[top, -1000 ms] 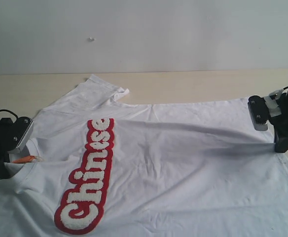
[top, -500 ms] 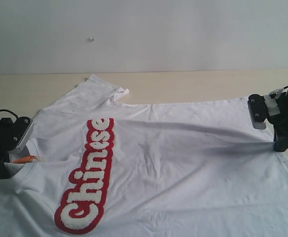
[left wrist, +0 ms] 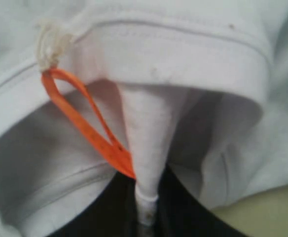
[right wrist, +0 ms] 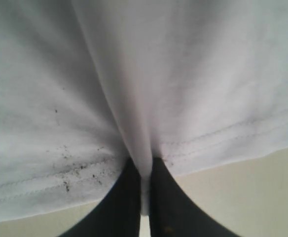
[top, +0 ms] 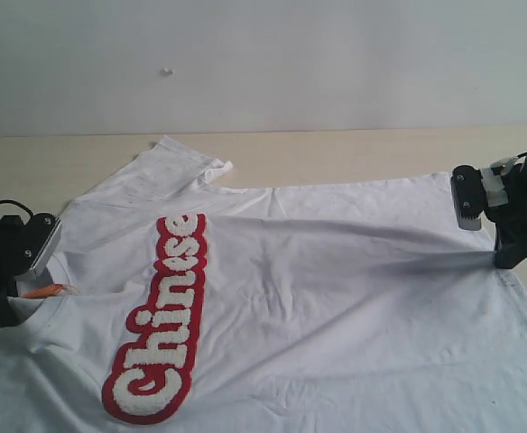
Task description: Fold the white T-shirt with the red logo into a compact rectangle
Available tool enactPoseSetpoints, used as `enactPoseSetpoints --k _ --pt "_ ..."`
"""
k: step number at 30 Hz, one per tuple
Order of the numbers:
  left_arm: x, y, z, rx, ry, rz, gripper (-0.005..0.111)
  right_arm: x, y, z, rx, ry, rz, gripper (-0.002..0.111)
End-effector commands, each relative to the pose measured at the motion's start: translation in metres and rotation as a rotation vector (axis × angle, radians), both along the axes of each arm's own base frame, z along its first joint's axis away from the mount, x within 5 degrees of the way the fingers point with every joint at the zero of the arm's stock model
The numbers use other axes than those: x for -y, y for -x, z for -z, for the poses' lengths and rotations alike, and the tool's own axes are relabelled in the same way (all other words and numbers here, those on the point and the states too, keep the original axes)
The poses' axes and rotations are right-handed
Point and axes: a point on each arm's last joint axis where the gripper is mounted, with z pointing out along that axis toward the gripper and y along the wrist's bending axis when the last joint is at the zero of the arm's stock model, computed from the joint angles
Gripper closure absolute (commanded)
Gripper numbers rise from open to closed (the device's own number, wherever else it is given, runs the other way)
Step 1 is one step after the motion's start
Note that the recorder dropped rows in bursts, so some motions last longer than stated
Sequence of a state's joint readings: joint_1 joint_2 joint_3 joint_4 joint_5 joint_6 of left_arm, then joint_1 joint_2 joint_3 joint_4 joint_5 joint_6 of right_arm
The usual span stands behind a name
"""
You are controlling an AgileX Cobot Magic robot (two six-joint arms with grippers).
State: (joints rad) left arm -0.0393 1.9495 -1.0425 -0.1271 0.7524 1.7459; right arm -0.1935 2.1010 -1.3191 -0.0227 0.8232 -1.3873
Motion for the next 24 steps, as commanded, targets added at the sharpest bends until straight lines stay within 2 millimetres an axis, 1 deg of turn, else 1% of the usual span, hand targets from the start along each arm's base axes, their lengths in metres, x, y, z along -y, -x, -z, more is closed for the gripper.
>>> enactPoseSetpoints --k 1,9,16,24 --pt "-0.0010 0.0061 0.0131 -0.049 -0.010 0.013 0.107 0.0010 -0.0008 0.0037 0.000 -0.010 0.015 0.108" --pt "-0.0010 0.0061 0.0131 -0.049 -0.010 0.013 0.107 0.0011 0.0000 0.0037 -0.008 -0.009 0.012 0.108" --pt "-0.0009 0.0061 0.0131 -0.049 -0.009 0.012 0.107 0.0031 -0.0031 0.0035 0.025 0.014 -0.010 0.108" --pt "-0.0001 0.0026 0.0132 -0.012 0.000 -0.004 0.107 0.0034 -0.0041 0.0034 0.037 0.018 -0.012 0.108"
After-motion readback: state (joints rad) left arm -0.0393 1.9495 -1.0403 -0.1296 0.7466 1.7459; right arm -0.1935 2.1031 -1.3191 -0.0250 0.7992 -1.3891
